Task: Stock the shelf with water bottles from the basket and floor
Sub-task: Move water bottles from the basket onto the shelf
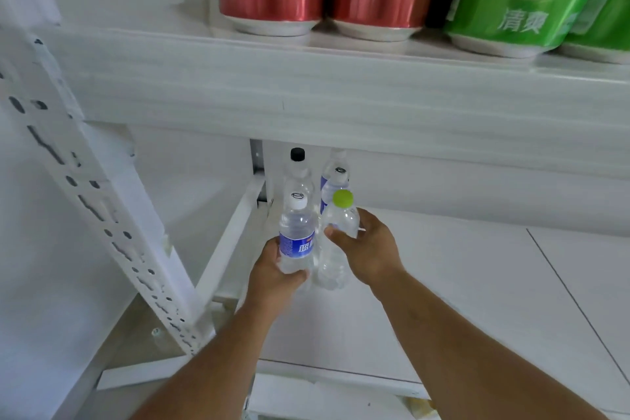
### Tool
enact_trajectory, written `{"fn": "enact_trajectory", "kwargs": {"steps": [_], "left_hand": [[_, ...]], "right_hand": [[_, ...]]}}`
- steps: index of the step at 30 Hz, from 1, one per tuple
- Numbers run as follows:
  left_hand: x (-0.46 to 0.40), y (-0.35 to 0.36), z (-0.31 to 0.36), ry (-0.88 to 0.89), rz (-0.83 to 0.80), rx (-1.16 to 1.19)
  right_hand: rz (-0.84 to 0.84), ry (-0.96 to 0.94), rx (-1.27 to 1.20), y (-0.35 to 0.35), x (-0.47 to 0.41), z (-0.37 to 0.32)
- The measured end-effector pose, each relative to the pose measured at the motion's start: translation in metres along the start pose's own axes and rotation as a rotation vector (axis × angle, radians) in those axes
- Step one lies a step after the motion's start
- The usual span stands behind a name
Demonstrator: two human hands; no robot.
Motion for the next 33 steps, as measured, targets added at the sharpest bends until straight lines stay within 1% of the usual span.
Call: {"fn": "enact_trajectory", "kwargs": {"steps": [7,13,27,33], "left_hand": [[-0.027,0.002,-0.005,0.022,-0.041,-0.024],[-0.040,0.000,-0.012,0.010,-0.030,-0.050],[-0.040,-0.001,-0.007,-0.010,-0.062,-0.098],[-0.028,0.001,-0.006,-0.076,-0.086,-0.083]], "right_hand": [[-0.006,-0.017,-0.014,0.001,-0.014,0.007],[-0.015,-0.027,-0.036,0.002,-0.020,0.008],[-0.012,-0.054,-0.030,0.004,-0.014,0.010],[-0.047,0.020,0.007,0.007,-0.010,0.029]]}}
Point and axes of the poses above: each hand's wrist, its own x-axis away from the middle knuckle, its own y-axis out of the palm, z = x × y, the point moved 8 cm from there along -x, towards the middle knuckle, and after that the axes turned 14 degrees about -z, right-handed, at the moved point
